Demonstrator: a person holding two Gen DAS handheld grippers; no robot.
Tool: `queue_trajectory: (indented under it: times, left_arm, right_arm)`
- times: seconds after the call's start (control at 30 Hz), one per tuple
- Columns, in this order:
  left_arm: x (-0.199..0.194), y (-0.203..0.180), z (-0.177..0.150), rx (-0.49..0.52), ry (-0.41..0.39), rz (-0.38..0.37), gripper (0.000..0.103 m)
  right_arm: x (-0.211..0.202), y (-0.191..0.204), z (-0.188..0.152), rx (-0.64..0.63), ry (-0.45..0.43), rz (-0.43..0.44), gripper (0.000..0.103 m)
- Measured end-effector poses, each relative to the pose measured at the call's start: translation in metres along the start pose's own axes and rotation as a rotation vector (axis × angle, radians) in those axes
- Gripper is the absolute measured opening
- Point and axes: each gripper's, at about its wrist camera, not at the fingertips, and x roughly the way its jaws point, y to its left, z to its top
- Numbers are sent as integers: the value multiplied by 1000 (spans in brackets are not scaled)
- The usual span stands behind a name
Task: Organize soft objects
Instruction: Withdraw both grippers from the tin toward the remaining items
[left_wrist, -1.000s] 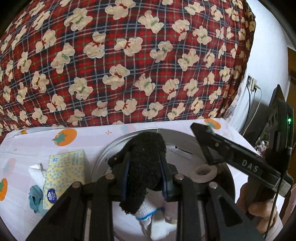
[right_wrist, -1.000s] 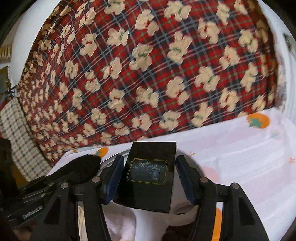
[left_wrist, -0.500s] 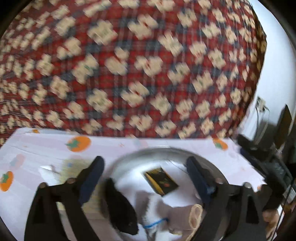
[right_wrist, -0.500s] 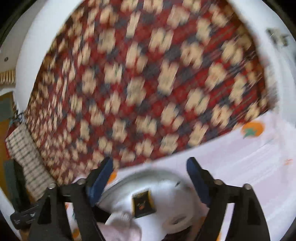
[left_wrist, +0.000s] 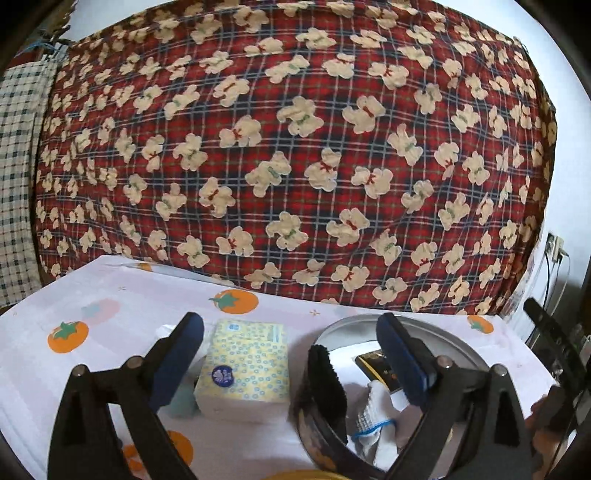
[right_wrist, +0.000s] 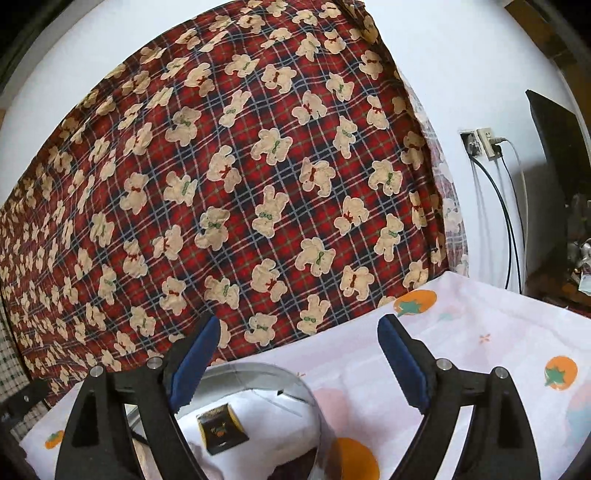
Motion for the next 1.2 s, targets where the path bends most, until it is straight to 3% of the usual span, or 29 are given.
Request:
queue_trajectory:
  times: [0.27,0.4,0.53,0.73,1.2]
  left_arm:
    - [-17,-22,-15,15,-4,-65,96]
    - [-35,-54,-33,106,-21,-153,96]
    - [-44,-68,-50,191,-27,-155,96]
    - [-47,-48,-55,175,1,-143,96]
    - [-45,20,-60,150,51,-32,96]
  right_arm:
    - [-20,21,-21,-42,17,5,89]
    - [-26,29,-29,-52,33,17,89]
    - [-34,34,-33,-62,26,8,89]
    - [-41,42,-39,-69,30,1,89]
    - [-57,92,-63,-170,44,49,89]
